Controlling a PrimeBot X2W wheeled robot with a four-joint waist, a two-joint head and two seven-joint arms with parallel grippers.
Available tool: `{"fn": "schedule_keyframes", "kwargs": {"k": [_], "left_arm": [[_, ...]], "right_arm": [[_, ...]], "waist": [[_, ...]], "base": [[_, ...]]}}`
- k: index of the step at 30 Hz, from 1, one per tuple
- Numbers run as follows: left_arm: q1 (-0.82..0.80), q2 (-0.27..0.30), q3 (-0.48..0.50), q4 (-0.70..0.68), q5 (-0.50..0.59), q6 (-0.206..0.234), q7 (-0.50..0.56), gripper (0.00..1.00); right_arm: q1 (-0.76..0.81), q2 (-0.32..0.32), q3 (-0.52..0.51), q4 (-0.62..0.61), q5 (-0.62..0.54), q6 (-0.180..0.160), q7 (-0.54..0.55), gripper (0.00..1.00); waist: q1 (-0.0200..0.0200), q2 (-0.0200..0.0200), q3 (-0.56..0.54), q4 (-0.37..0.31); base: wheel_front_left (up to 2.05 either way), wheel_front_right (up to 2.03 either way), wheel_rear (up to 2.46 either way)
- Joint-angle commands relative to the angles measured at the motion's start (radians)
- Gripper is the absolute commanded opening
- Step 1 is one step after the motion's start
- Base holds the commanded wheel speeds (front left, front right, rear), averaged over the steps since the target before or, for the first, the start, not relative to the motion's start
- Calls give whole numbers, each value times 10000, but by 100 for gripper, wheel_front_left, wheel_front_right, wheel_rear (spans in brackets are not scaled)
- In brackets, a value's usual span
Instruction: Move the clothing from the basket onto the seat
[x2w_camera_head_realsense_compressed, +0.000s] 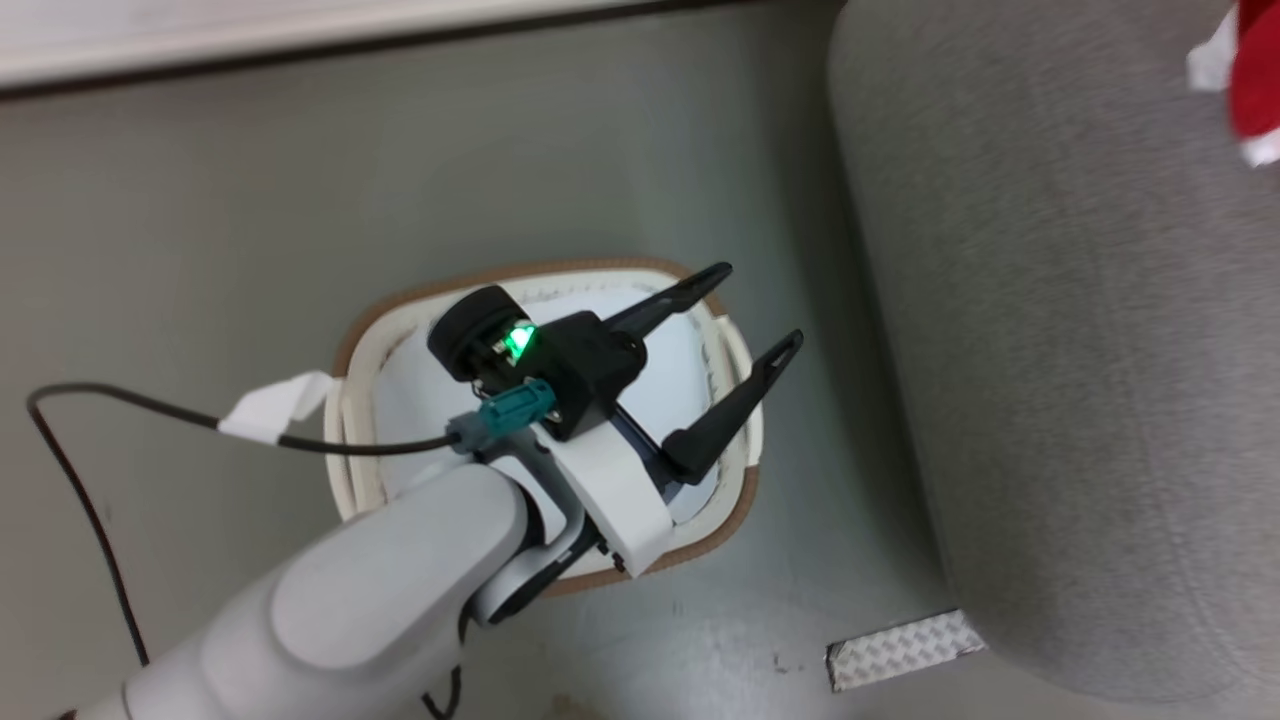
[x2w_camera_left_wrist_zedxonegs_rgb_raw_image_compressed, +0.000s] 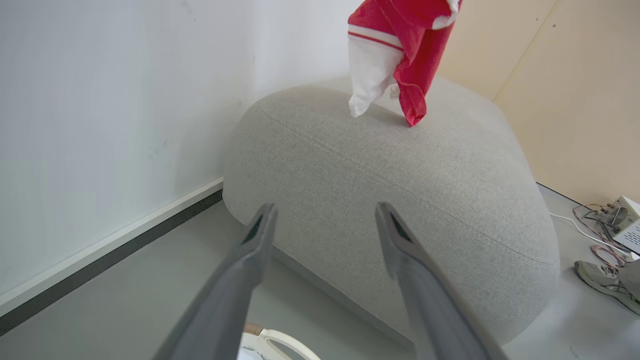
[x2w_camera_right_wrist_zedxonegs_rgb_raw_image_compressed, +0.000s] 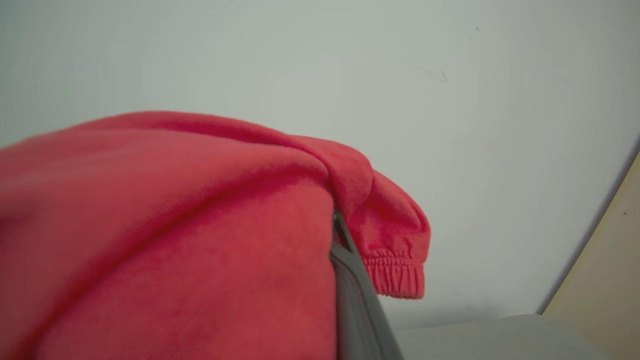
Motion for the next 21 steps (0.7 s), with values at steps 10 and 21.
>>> {"fn": "schedule_keyframes", "kwargs": {"k": [10, 21], "left_arm": [[-299, 522, 287, -339, 122, 145, -68, 100], [-208, 448, 284, -111, -55, 132, -317, 100]], "right_arm": [[78, -866, -497, 2329, -582, -25, 636, 0], [413, -1353, -213, 4958, -994, -25, 1212, 3]], "waist": [[-3, 0, 1767, 1026], [-3, 0, 1614, 1211]], "base": [[0, 0, 0], [0, 0, 0]]}}
